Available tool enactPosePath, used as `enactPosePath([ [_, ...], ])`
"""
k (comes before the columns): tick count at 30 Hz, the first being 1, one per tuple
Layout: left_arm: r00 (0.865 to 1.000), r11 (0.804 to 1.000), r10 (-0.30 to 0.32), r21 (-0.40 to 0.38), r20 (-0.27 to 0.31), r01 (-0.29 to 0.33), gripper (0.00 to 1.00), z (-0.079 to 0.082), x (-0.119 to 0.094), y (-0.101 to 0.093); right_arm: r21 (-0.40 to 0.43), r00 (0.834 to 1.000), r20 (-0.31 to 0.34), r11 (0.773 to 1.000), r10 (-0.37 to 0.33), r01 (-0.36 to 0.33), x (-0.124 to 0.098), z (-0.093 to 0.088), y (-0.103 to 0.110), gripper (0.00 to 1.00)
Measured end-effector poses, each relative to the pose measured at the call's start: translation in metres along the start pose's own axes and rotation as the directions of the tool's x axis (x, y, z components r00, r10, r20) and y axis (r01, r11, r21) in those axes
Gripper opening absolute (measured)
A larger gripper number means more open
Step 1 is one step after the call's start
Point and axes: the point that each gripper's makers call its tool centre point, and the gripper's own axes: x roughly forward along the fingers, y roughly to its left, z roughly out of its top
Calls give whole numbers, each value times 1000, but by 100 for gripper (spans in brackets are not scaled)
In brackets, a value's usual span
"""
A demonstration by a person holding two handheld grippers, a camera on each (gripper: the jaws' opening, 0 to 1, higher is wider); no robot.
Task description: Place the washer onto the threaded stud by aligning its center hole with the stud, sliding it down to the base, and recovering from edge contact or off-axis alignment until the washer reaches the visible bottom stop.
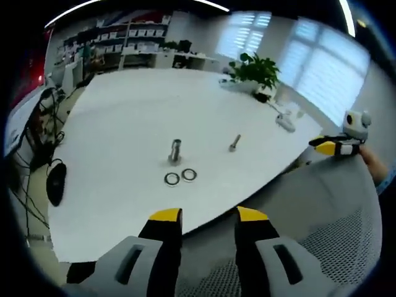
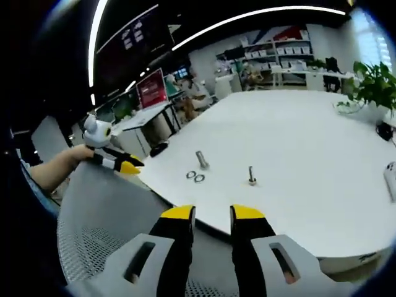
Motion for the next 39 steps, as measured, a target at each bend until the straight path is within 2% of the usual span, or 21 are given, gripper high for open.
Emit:
enactPosePath([
  [2, 1000, 999, -3, 50, -12, 3, 32, 9, 2, 3, 16, 998, 11, 998, -55, 55, 0, -1, -10, 20],
  [3, 999, 994, -32, 107, -23, 34, 32, 16, 3, 1, 15, 999, -2, 999, -48, 48, 2, -2, -11, 20],
  [4, 998, 990, -43, 131, -44, 48, 33, 19, 4, 1, 17, 999, -13, 999, -42, 42, 3, -4, -9, 20],
  [5, 996, 983, -41, 176, -82, 55, 34, 22, 7, 2, 16, 999, -18, 999, -43, 44, 3, -4, -10, 20],
  [6, 995, 972, -33, 229, -96, 55, 35, 26, 9, 4, 6, 998, -31, 999, -46, 46, 3, -7, -9, 20],
  [8, 991, 934, -21, 352, -132, 67, 35, 34, 19, 8, 7, 998, -40, 999, -44, 44, 3, -9, -9, 20],
  [9, 987, 908, -9, 413, -161, 76, 35, 37, 26, 10, 10, 998, -36, 999, -43, 43, 3, -9, -11, 20],
  [13, 969, 845, 41, 526, -244, 97, 27, 36, 50, 22, 20, 999, -33, 999, -38, 38, 3, -9, -11, 20],
  [15, 951, 804, 71, 582, -302, 125, 27, 33, 63, 30, 17, 999, -36, 999, -35, 35, 3, -10, -11, 20],
  [16, 931, 806, 89, 575, -353, 141, 29, 27, 69, 34, 18, 999, -36, 999, -35, 36, 3, -10, -11, 20],
  [17, 921, 811, 97, 567, -377, 147, 32, 25, 73, 36, 20, 999, -44, 999, -32, 33, 4, -11, -10, 20],
  [18, 918, 803, 96, 574, -386, 158, 37, 25, 78, 37, 19, 998, -54, 999, -31, 32, 5, -13, -10, 20],
  [19, 921, 788, 86, 592, -380, 171, 39, 26, 85, 38, 17, 998, -58, 999, -32, 33, 5, -14, -10, 20],
  [20, 917, 775, 81, 603, -391, 189, 39, 26, 93, 39, 15, 998, -59, 999, -31, 32, 5, -14, -10, 20],
  [21, 915, 774, 85, 605, -394, 188, 38, 26, 97, 42, 13, 998, -60, 999, -30, 31, 5, -14, -10, 20],
  [24, 906, 751, 89, 625, -414, 212, 38, 25, 116, 52, 14, 998, -63, 999, -28, 29, 5, -15, -9, 20],
  [29, 887, 754, 90, 613, -452, 236, 37, 25, 134, 70, 22, 998, -55, 999, -34, 35, 5, -14, -10, 20],
  [32, 877, 758, 80, 601, -474, 255, 34, 24, 141, 73, 23, 998, -57, 999, -34, 36, 5, -14, -9, 20],
  [36, 867, 743, 88, 612, -491, 271, 34, 21, 149, 76, 25, 998, -62, 999, -34, 36, 6, -15, -9, 20],
  [38, 854, 726, 106, 627, -510, 285, 34, 15, 151, 76, 25, 997, -65, 999, -34, 36, 6, -15, -9, 20],
  [39, 839, 702, 119, 643, -530, 307, 34, 11, 151, 77, 26, 997, -65, 999, -35, 37, 6, -15, -9, 20],
])
